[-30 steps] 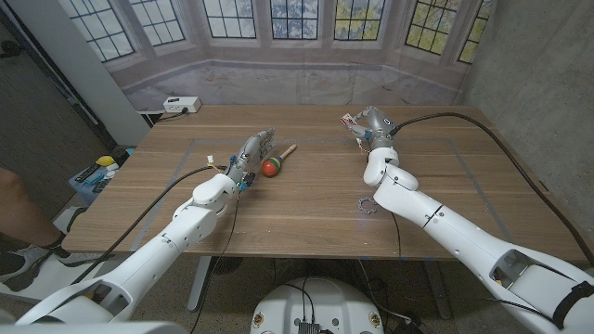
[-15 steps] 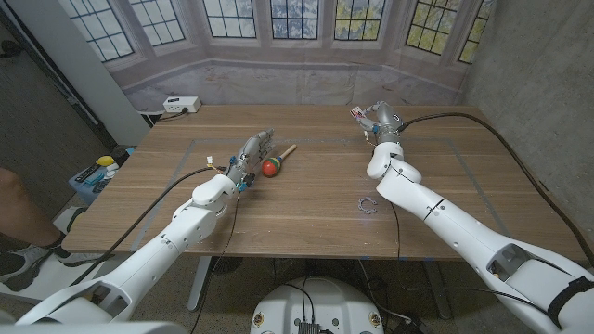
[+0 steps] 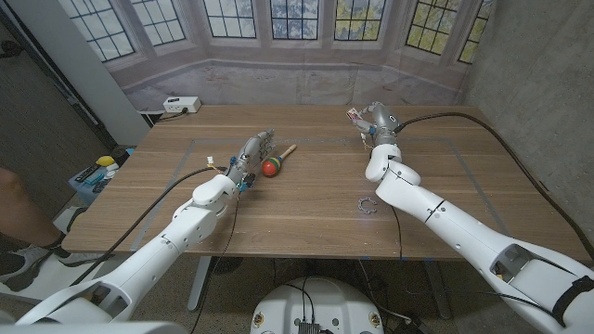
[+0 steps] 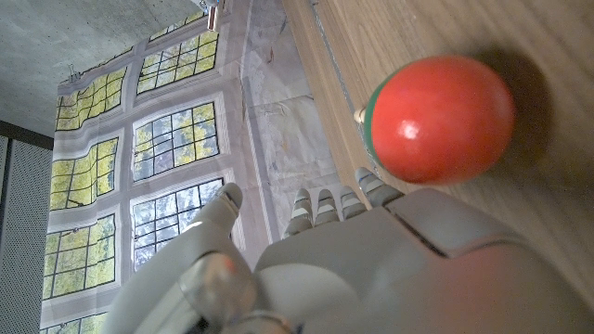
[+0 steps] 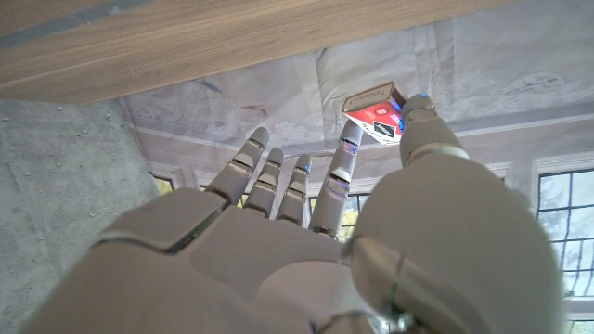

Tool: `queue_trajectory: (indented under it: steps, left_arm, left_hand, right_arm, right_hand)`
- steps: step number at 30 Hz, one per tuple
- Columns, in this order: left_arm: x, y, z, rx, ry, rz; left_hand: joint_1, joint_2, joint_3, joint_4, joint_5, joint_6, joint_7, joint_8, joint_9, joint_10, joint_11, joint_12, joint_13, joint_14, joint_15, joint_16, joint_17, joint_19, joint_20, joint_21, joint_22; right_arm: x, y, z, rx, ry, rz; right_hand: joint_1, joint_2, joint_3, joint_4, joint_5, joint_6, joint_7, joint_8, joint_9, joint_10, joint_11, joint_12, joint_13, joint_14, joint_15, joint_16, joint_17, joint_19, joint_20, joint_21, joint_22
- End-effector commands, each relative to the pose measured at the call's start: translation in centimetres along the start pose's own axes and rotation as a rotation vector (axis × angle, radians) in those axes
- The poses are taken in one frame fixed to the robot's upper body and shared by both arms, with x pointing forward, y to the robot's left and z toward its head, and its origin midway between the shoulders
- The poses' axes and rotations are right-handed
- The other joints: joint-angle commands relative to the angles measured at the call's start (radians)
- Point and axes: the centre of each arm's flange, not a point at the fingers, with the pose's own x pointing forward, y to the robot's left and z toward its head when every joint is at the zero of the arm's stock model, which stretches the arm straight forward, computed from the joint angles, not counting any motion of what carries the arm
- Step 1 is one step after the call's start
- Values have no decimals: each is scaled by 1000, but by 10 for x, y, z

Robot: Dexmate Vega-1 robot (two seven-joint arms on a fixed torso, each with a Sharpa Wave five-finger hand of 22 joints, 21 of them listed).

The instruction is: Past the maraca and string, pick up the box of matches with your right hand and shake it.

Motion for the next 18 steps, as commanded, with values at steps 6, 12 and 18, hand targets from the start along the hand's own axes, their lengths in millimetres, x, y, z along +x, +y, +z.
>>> queue_trajectory:
  steps: [6, 12, 18]
  left_arm:
    - [-3, -2, -1, -2, -1, -2]
    - [-5, -3, -3, -2, 1, -3]
    - [-6, -2, -2, 0, 1, -4]
  left_hand:
    - [12, 0, -2, 1, 6, 8, -1, 0, 2, 4, 7, 0, 3, -1, 8, 2, 2, 4, 9, -2, 4]
    - [13, 0, -2, 1, 6, 8, -1, 0, 2, 4, 6, 1, 3, -1, 10, 2, 2, 4, 9, -2, 4]
    - [13, 0, -2, 1, 6, 7, -2, 0, 2, 4, 7, 1, 3, -1, 9, 2, 2, 4, 9, -2, 4]
  right_arm:
    - [-30, 21, 25, -72, -101, 79]
    - [-41, 30, 33, -94, -142, 119]
    - [-51, 35, 39, -121, -186, 154]
  right_hand:
    - [2, 11, 3, 0, -2, 3, 3, -2, 2, 11, -2, -3, 5, 5, 3, -3, 3, 5, 0, -3, 2]
    - [2, 12, 3, 0, -2, 6, 4, -2, 2, 13, -2, -3, 5, 6, 3, -3, 3, 5, 1, -3, 2]
    - [2, 11, 2, 0, -3, 7, 5, -3, 2, 16, 0, -3, 5, 8, 3, -4, 3, 5, 1, -4, 2]
